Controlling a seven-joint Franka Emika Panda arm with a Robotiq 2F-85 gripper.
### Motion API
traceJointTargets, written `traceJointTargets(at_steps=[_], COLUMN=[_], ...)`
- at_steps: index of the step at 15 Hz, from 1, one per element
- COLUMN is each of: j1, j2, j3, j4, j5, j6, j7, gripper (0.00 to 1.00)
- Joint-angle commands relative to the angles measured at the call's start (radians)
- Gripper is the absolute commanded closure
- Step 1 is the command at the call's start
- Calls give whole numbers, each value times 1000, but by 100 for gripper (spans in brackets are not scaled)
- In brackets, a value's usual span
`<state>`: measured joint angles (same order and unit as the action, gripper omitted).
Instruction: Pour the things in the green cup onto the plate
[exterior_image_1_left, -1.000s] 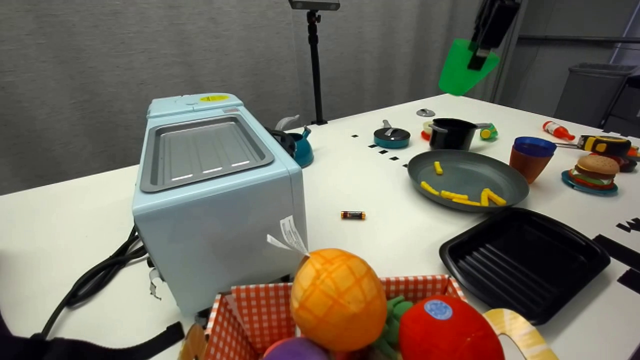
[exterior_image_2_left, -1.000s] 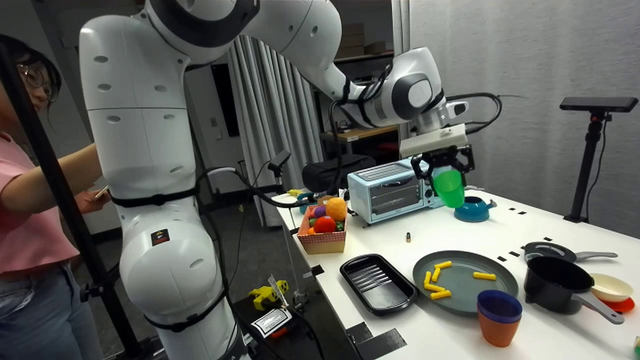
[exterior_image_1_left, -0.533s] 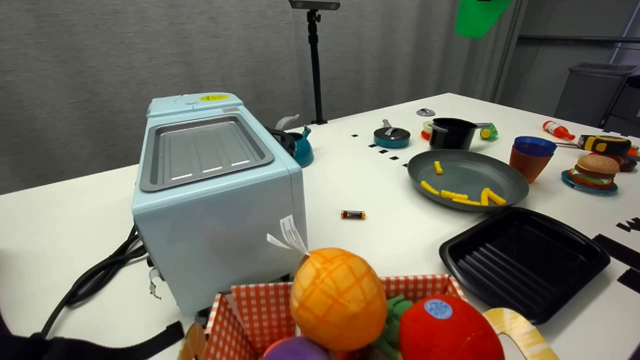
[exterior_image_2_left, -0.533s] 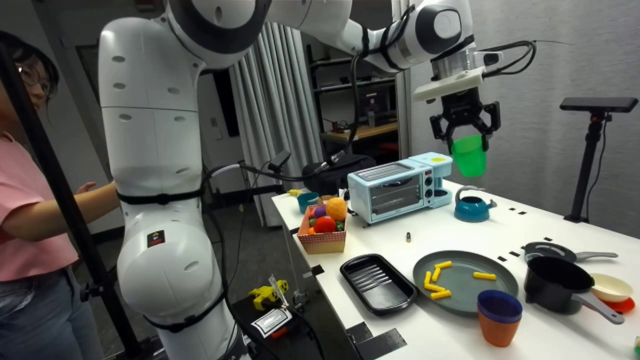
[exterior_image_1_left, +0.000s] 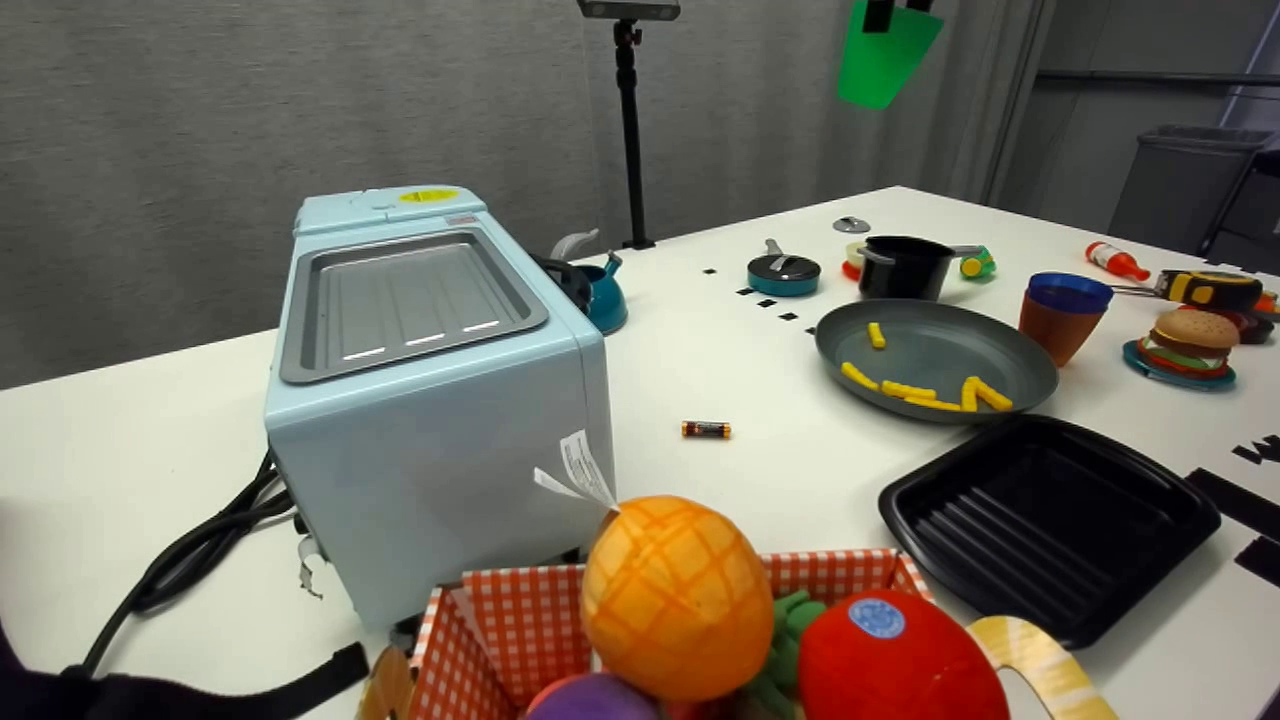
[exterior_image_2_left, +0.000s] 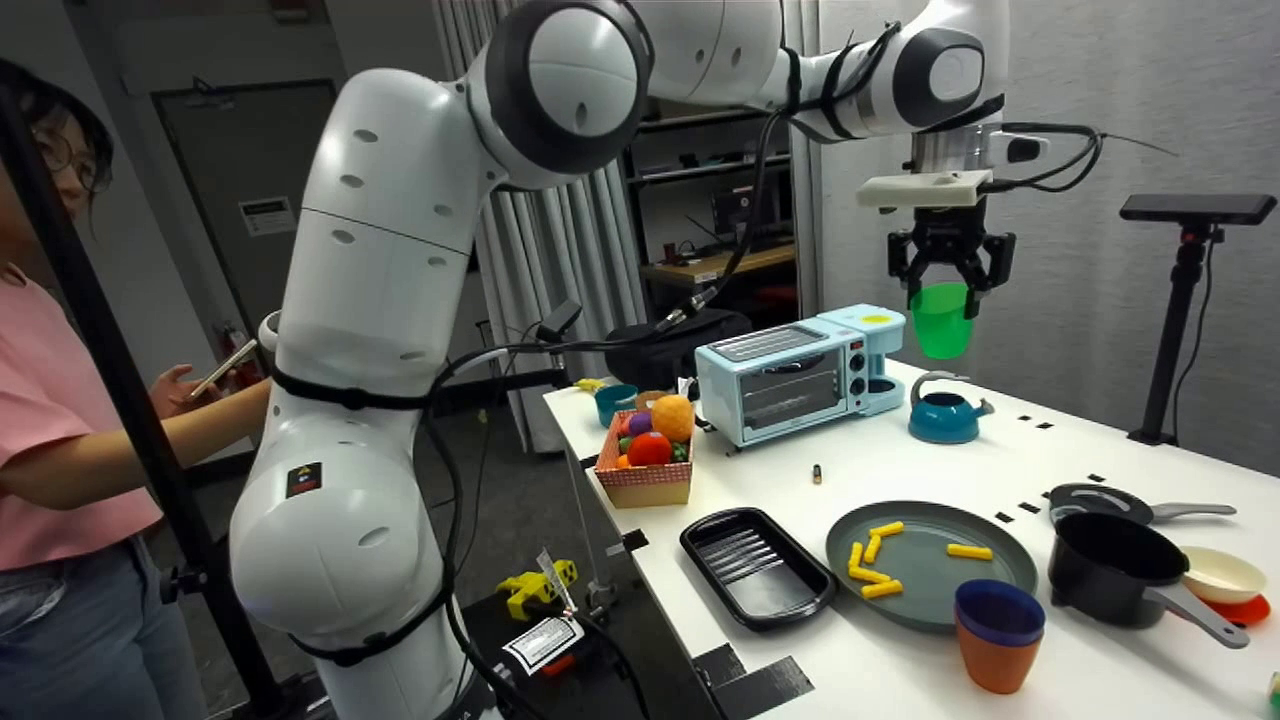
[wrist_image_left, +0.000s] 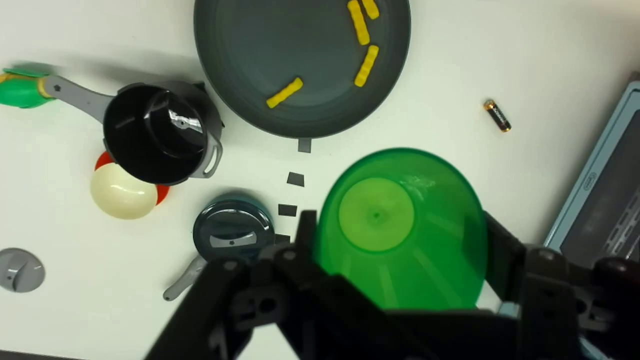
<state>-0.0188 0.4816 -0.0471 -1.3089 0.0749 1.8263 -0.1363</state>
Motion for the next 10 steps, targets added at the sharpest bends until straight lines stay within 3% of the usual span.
traceJointTargets(at_steps=[1,5,10], j1=[-34,-34,7], j2=[176,285,332], j3=[28,56,87], j4=[237,383,406], j5=[34,37,13], j6=[-68,-133,-167], j7=[41,37,34], gripper=[50,50,50])
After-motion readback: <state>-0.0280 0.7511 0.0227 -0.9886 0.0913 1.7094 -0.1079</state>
